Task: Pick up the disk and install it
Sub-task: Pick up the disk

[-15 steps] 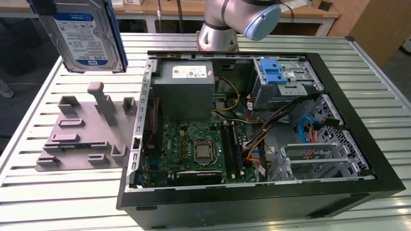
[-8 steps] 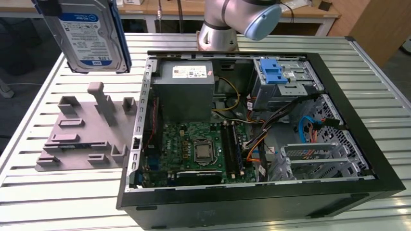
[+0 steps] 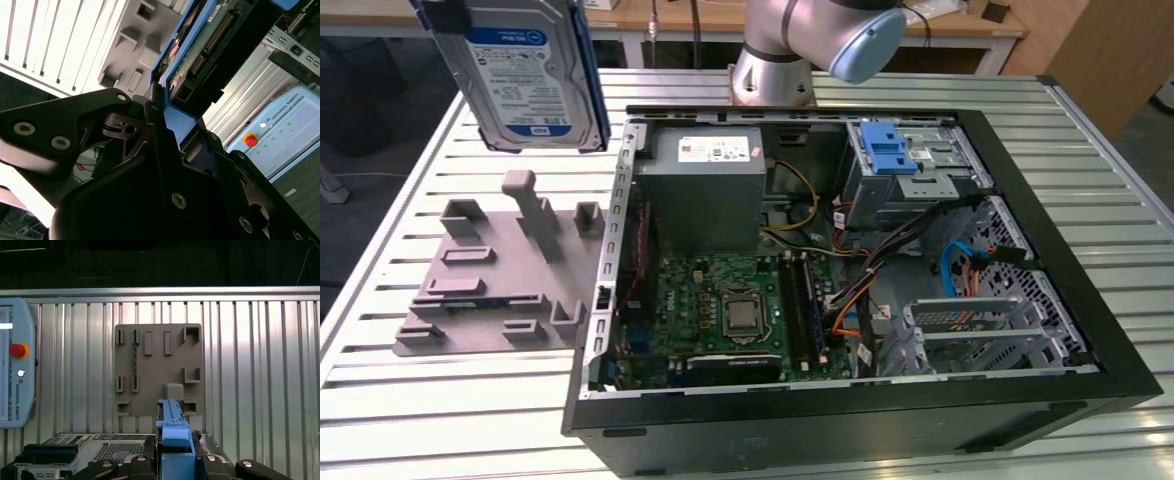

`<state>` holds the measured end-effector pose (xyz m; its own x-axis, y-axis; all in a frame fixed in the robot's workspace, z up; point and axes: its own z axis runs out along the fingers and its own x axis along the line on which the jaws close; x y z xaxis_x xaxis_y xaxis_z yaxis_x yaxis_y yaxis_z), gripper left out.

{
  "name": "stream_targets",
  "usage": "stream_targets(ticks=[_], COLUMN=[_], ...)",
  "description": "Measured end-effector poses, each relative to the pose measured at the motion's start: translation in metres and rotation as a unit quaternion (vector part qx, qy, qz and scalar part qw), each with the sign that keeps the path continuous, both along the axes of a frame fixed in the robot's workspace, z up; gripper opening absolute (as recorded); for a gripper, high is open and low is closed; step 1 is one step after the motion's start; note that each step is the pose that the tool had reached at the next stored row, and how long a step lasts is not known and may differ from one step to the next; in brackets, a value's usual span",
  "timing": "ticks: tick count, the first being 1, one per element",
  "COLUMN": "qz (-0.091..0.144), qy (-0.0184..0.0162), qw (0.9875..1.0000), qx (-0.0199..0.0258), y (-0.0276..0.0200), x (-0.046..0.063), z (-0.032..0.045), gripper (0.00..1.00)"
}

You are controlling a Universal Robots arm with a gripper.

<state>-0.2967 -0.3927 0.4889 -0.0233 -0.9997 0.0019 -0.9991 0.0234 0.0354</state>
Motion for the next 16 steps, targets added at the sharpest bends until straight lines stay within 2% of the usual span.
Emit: stream_targets(ticks=[16], qz=[0.0], qy=[0.0], qw=[1.0], qx=[0.0], y=[0.0], x=[0.024], z=[0.0], gripper=[0.36])
